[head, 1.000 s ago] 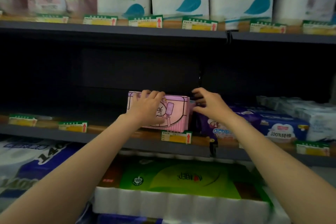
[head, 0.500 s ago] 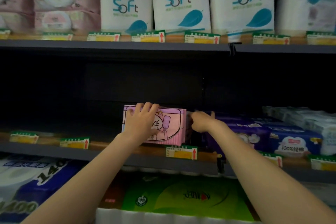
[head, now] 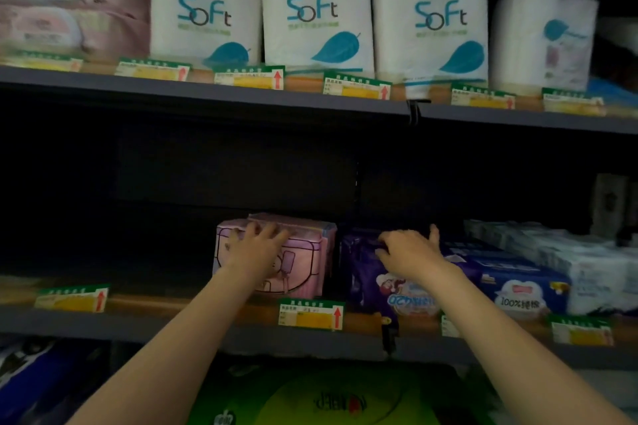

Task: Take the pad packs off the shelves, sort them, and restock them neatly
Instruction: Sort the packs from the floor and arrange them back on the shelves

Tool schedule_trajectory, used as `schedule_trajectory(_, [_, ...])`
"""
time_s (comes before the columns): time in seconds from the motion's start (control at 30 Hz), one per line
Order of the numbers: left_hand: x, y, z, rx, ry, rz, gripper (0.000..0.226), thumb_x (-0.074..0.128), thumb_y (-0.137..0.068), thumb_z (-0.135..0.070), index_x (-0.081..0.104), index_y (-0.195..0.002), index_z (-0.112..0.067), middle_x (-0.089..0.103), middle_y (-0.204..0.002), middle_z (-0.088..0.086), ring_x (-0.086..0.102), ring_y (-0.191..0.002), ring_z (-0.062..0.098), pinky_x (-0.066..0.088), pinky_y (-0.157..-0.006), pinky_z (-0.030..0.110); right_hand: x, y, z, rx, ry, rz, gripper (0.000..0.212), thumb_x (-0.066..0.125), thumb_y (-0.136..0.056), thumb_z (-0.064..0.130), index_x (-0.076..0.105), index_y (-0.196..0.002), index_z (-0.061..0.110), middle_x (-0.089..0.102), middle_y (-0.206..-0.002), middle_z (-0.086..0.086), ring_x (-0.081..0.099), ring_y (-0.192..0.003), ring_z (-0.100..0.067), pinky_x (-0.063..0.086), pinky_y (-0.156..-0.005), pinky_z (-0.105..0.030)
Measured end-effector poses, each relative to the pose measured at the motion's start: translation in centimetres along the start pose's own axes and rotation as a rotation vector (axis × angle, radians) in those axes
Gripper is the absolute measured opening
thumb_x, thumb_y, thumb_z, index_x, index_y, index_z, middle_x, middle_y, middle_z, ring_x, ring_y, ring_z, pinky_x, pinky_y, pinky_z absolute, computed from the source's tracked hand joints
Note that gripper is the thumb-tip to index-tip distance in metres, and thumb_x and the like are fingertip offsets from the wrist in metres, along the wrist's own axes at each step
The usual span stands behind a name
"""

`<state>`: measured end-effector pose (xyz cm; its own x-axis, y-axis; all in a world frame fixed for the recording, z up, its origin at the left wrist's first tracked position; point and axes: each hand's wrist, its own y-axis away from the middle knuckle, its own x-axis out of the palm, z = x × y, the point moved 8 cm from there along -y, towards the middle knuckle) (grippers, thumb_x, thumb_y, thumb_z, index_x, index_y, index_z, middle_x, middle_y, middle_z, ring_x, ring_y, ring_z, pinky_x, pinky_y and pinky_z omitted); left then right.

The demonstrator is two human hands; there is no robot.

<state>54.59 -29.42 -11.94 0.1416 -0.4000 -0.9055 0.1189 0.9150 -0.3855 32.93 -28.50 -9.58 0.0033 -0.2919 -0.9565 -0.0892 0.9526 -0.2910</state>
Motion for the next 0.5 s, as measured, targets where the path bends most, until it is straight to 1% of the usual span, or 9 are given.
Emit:
schedule_trajectory(0.03, [0.1, -0.5, -0.4, 0.000, -0.014, 0.000, 0.074, 0.058, -0.089, -0.031, 0.013, -0.147, -0.031, 0.018, -0.153, 0.004, 0.016, -0.140, 0.035, 0.023, -0.109, 0.054, 0.2, 0.3, -0.2, -0.001, -0.016, 0.038, 0.050, 0.038, -0.096, 0.052, 0.047, -0.135, 0.022, 0.054, -0.132, -0.004, 0.043, -0.127, -0.025, 0.001, -0.113, -0.055])
schedule_trajectory(0.07, [0.3, -1.0, -0.8, -0.003, -0.016, -0.003, 0.075, 0.058, -0.089, -0.031, 0.012, -0.147, -0.032, 0.018, -0.153, 0.005, 0.015, -0.140, 0.036, 0.022, -0.109, 0.055, 0.5, 0.6, -0.2, -0.008, -0.024, 0.102, 0.066, 0.039, -0.089, 0.066, 0.044, -0.138, 0.023, 0.051, -0.135, -0.003, 0.042, -0.129, -0.024, 0.000, -0.113, -0.054])
schedule_trajectory(0.1, [0.5, -1.5, -1.2, -0.013, -0.004, -0.004, 0.075, 0.059, -0.089, -0.031, 0.012, -0.147, -0.031, 0.018, -0.153, 0.007, 0.015, -0.140, 0.038, 0.021, -0.109, 0.057, 1.1, 0.9, 0.1, -0.031, 0.007, 0.175, 0.080, 0.043, -0.081, 0.074, 0.039, -0.141, 0.022, 0.047, -0.140, -0.003, 0.039, -0.132, -0.024, 0.000, -0.113, -0.054])
schedule_trajectory(0.13, [0.7, -2.0, -1.8, -0.027, 0.009, -0.006, 0.075, 0.059, -0.088, -0.029, 0.013, -0.147, -0.031, 0.018, -0.153, 0.008, 0.013, -0.140, 0.040, 0.020, -0.109, 0.058, 1.7, 1.1, 0.5, -0.057, 0.066, 0.234, 0.089, 0.050, -0.075, 0.075, 0.035, -0.143, 0.021, 0.044, -0.142, -0.004, 0.036, -0.133, -0.026, 0.002, -0.113, -0.054])
schedule_trajectory(0.17, [0.8, -2.4, -2.3, -0.042, 0.011, -0.009, 0.074, 0.060, -0.088, -0.026, 0.014, -0.147, -0.029, 0.018, -0.153, 0.009, 0.013, -0.140, 0.041, 0.020, -0.109, 0.059, 2.3, 1.1, 0.8, -0.078, 0.118, 0.261, 0.093, 0.059, -0.071, 0.072, 0.031, -0.145, 0.021, 0.042, -0.143, -0.005, 0.036, -0.133, -0.027, 0.006, -0.113, -0.053])
schedule_trajectory(0.23, [1.3, -3.2, -3.2, -0.080, -0.004, -0.024, 0.072, 0.059, -0.088, -0.020, 0.017, -0.146, -0.027, 0.019, -0.152, 0.010, 0.013, -0.139, 0.042, 0.020, -0.108, 0.061, 2.7, 0.7, 1.2, -0.087, 0.143, 0.248, 0.095, 0.069, -0.069, 0.063, 0.030, -0.145, 0.021, 0.042, -0.142, -0.007, 0.039, -0.130, -0.029, 0.019, -0.110, -0.048])
schedule_trajectory(0.3, [1.5, -3.8, -3.6, -0.114, -0.016, -0.048, 0.071, 0.059, -0.088, -0.018, 0.018, -0.145, -0.027, 0.019, -0.153, 0.010, 0.013, -0.139, 0.042, 0.021, -0.106, 0.062, 2.7, 0.1, 1.5, -0.094, 0.135, 0.239, 0.094, 0.072, -0.069, 0.059, 0.031, -0.144, 0.020, 0.043, -0.141, -0.008, 0.040, -0.128, -0.030, 0.025, -0.107, -0.047])
schedule_trajectory(0.37, [1.6, -4.3, -4.0, -0.130, -0.021, -0.064, 0.070, 0.056, -0.089, -0.015, 0.017, -0.146, -0.026, 0.020, -0.152, 0.008, 0.013, -0.138, 0.042, 0.023, -0.105, 0.061, 2.8, -0.3, 1.5, -0.090, 0.145, 0.255, 0.092, 0.072, -0.069, 0.059, 0.033, -0.143, 0.020, 0.044, -0.139, -0.007, 0.040, -0.128, -0.030, 0.025, -0.107, -0.048])
schedule_trajectory(0.5, [2.1, -5.1, -4.7, -0.137, 0.045, -0.100, 0.071, 0.056, -0.087, -0.010, 0.019, -0.145, -0.027, 0.021, -0.151, 0.008, 0.012, -0.138, 0.042, 0.028, -0.104, 0.056, 3.0, -1.3, 1.3, -0.088, 0.170, 0.225, 0.090, 0.069, -0.070, 0.062, 0.036, -0.142, 0.020, 0.046, -0.138, -0.007, 0.041, -0.127, -0.029, 0.023, -0.107, -0.047])
